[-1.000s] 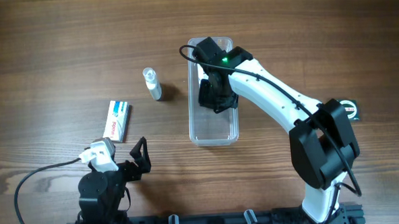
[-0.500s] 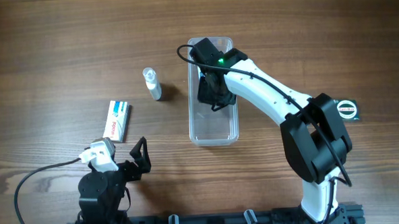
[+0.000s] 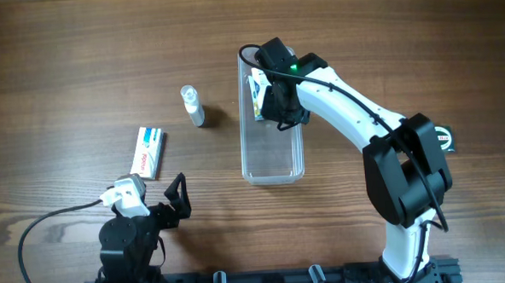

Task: Pack container
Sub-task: 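Move the right gripper out to the green Zam-Buk box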

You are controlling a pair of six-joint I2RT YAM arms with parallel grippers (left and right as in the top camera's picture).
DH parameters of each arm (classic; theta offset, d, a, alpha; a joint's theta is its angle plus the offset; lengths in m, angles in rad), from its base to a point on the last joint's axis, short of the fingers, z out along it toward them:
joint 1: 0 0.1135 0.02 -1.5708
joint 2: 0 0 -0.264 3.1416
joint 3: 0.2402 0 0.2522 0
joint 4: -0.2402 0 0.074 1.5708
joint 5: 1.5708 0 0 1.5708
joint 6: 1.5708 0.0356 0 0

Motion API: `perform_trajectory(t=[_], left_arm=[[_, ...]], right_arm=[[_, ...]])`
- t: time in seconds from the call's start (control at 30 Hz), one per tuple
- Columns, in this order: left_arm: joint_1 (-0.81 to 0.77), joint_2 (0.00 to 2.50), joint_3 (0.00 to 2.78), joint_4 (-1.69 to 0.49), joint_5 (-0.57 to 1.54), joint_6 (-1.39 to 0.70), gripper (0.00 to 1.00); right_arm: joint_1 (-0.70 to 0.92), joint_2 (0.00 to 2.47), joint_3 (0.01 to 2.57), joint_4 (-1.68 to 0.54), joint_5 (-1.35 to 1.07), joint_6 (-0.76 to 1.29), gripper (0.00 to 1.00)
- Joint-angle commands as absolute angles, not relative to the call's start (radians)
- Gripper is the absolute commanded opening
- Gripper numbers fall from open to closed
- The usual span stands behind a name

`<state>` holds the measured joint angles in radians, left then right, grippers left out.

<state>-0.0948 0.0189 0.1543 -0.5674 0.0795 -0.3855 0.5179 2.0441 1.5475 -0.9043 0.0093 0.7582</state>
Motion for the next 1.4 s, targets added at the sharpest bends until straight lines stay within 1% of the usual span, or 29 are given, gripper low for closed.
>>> perform_trajectory(t=[0.0,0.2,0.33,0.37,0.4,0.43,0.5,0.53,0.57,0.6,0.63,0.73,0.83,0.93,0.97,1.03,1.07,1.2,1.27,1.3,1.33,1.37], left_arm=[[-0.087,0.014,0.151,-0.561,0.078,-0.366,1.00],[-0.087,0.014,0.152,-0.561,0.078,-0.366,1.00],[-0.087,0.014,0.152,-0.561,0.078,-0.366,1.00],[-0.087,0.014,0.151,-0.561,0.078,-0.366,1.00],[-0.087,0.014,0.152,-0.561,0.078,-0.366,1.00],[-0.087,0.014,0.152,-0.561,0.078,-0.366,1.00],[-0.087,0.014,0.151,-0.561,0.078,-0.366,1.00],[-0.087,0.014,0.152,-0.561,0.078,-0.366,1.00],[-0.087,0.014,0.151,-0.561,0.078,-0.366,1.00],[-0.087,0.014,0.152,-0.561,0.078,-0.366,1.00],[-0.087,0.014,0.152,-0.561,0.078,-0.366,1.00],[-0.087,0.014,0.152,-0.561,0.078,-0.366,1.00],[-0.087,0.014,0.152,-0.561,0.078,-0.366,1.00],[-0.087,0.014,0.152,-0.561,0.078,-0.366,1.00],[-0.087,0.014,0.151,-0.561,0.078,-0.366,1.00],[-0.087,0.014,0.151,-0.561,0.078,-0.366,1.00],[-0.087,0.014,0.151,-0.561,0.078,-0.366,1.00],[-0.087,0.014,0.152,-0.561,0.078,-0.366,1.00],[-0.087,0.014,0.152,-0.561,0.078,-0.366,1.00],[-0.087,0.014,0.152,-0.561,0.078,-0.366,1.00],[-0.087,0.014,0.151,-0.561,0.078,-0.366,1.00],[-0.087,0.014,0.152,-0.561,0.078,-0.366,1.00]], right_arm=[[0.517,2.055,1.586,-0.907,0.021,0.758,0.04],[0.517,2.024,1.686,-0.962,0.014,0.736,0.05],[0.515,1.948,1.768,-1.084,0.018,0.731,0.05],[0.515,1.926,1.791,-1.108,0.027,0.731,0.06],[0.515,1.893,1.821,-1.136,0.034,0.714,0.11],[0.515,1.855,1.842,-1.154,0.034,0.687,0.20],[0.504,1.770,1.861,-1.201,0.065,0.653,0.47],[0.487,1.715,1.862,-1.245,0.118,0.655,0.70],[0.471,1.677,1.862,-1.283,0.162,0.658,0.91],[0.442,1.628,1.862,-1.344,0.218,0.671,0.99],[0.407,1.584,1.862,-1.411,0.263,0.695,1.00],[0.301,1.507,1.861,-1.525,0.298,0.705,1.00],[0.190,1.491,1.852,-1.608,0.293,0.736,1.00],[0.102,1.489,1.793,-1.608,0.280,0.921,1.00],[0.053,1.489,1.757,-1.608,0.278,1.068,1.00],[-0.013,1.489,1.703,-1.593,0.254,1.204,1.00],[-0.074,1.491,1.650,-1.549,0.223,1.232,1.00],[-0.178,1.498,1.531,-1.447,0.204,1.168,1.00],[-0.216,1.499,1.485,-1.383,0.188,1.073,1.00],[-0.228,1.499,1.462,-1.323,0.172,0.937,1.00],[-0.229,1.499,1.442,-1.258,0.159,0.756,1.00],[-0.229,1.499,1.432,-1.221,0.158,0.631,1.00]])
